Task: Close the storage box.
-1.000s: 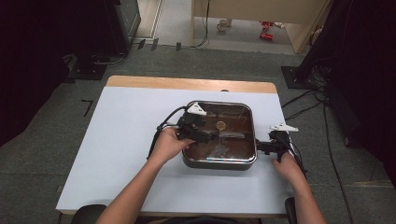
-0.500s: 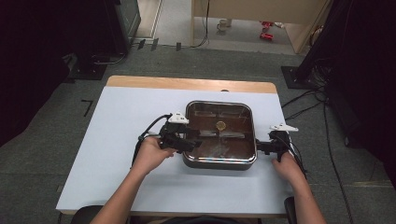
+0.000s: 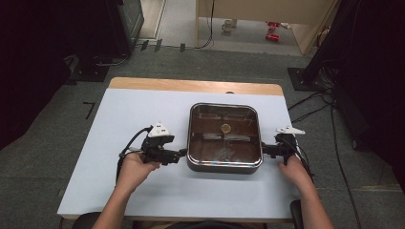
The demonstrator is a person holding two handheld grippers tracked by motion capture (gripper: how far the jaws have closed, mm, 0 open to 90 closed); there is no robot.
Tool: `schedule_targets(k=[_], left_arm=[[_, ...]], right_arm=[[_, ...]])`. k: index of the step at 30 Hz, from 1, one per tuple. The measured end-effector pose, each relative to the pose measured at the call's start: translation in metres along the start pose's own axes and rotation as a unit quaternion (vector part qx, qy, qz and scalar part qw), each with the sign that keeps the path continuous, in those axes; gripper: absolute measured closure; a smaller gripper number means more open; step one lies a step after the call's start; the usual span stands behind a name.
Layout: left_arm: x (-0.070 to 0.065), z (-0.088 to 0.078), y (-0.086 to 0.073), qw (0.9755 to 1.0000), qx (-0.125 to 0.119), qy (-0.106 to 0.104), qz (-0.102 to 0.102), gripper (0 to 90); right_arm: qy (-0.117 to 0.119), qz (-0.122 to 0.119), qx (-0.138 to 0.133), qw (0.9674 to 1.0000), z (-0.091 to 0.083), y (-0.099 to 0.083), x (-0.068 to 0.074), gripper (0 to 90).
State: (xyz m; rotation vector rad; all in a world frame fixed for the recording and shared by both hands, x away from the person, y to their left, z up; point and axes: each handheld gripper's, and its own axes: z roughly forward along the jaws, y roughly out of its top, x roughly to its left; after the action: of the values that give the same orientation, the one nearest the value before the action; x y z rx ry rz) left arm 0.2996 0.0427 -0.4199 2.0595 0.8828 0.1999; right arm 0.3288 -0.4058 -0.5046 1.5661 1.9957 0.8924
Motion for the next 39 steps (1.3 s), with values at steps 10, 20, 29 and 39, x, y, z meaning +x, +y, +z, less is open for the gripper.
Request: schedule_targets(k=[10, 20, 29, 39], left_arm=[[0.009, -0.003, -0.029, 0.9994, -0.01, 0.033, 0.008, 23.4], [0.015, 0.014, -0.059, 0.9989, 0.01, 0.046, -0.004, 23.3], [-0.003, 0.032, -0.072, 0.9982, 0.037, 0.048, 0.005, 21.7], [-0.009, 0.04, -0.073, 0.9974, 0.031, 0.056, 0.035, 15.6]], right_arm=[[0.0, 0.0, 0.0, 1.0, 0.0, 0.0, 0.0, 9.9], [0.0, 0.001, -0.001, 1.0, 0.0, 0.0, 0.0, 9.9], [0.0, 0.001, -0.001, 1.0, 0.0, 0.0, 0.0, 9.9], [0.0, 0.001, -0.001, 1.0, 0.0, 0.0, 0.0, 9.9]])
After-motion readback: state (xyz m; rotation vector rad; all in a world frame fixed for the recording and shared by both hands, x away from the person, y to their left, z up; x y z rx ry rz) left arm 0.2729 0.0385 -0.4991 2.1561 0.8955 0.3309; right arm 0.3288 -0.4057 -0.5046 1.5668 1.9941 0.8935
